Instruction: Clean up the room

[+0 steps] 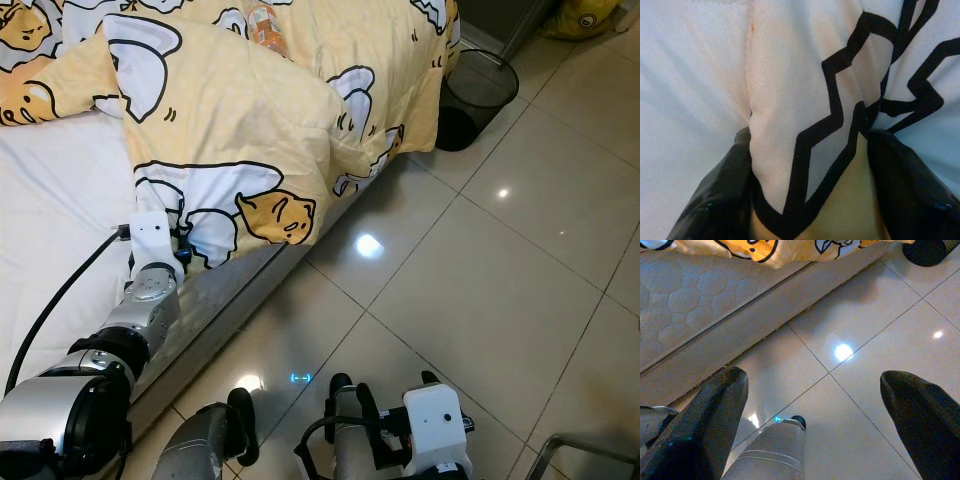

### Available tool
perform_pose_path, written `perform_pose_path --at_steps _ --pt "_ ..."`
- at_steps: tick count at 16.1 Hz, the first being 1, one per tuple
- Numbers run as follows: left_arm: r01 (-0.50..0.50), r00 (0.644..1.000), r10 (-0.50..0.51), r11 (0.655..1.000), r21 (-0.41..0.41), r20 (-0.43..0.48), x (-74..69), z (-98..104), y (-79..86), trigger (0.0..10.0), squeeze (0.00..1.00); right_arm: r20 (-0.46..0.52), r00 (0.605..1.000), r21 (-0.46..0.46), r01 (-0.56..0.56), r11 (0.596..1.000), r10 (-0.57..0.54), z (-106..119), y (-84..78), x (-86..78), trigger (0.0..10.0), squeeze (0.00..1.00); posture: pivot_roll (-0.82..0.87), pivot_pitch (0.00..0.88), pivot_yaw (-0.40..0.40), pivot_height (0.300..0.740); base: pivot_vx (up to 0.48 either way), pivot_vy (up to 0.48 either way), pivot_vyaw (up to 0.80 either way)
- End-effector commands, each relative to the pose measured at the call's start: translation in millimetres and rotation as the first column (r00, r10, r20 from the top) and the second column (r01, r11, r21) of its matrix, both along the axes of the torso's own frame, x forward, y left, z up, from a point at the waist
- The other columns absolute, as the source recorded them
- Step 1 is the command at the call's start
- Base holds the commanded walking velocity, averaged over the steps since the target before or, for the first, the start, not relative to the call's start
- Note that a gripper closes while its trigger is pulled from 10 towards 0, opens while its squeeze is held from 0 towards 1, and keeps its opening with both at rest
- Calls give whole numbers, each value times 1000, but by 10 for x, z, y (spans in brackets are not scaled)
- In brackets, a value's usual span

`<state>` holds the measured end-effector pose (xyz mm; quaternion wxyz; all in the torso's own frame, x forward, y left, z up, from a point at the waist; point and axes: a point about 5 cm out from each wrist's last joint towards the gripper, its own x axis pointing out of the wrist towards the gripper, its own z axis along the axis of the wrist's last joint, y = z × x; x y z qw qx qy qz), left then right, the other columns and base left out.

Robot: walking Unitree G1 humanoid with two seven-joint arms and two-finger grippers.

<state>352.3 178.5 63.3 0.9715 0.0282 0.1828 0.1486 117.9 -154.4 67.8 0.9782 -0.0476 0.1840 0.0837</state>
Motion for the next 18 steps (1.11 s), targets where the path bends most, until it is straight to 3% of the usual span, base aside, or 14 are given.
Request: perform_pose_path --at_steps 1,4,7,15,18 --pt "54 981 -62 997 -54 -183 -262 -402 -96 0 0 -35 999 1 10 1000 -10 -39 -31 -38 10000 0 -274 381 -18 736 0 0 0" --pt "98 976 -122 986 -137 -182 -249 -407 -248 0 0 -36 999 4 11 1000 -11 -40 -36 -31 10000 0 -260 373 -14 736 0 0 0" --pt "187 965 -213 968 -164 -152 -188 -340 -427 0 0 -12 1000 24 21 999 -21 -41 -1 27 10000 0 -252 366 -5 736 0 0 0" --pt "315 932 -331 941 -125 -145 -216 -364 -541 0 0 14 1000 17 6 1000 -6 -50 -42 154 10000 0 -238 335 -10 736 0 0 0" --pt "306 938 -320 945 -120 -134 -214 -358 -518 0 0 44 996 15 -80 997 79 0 -42 203 10000 0 -237 328 -11 736 0 0 0"
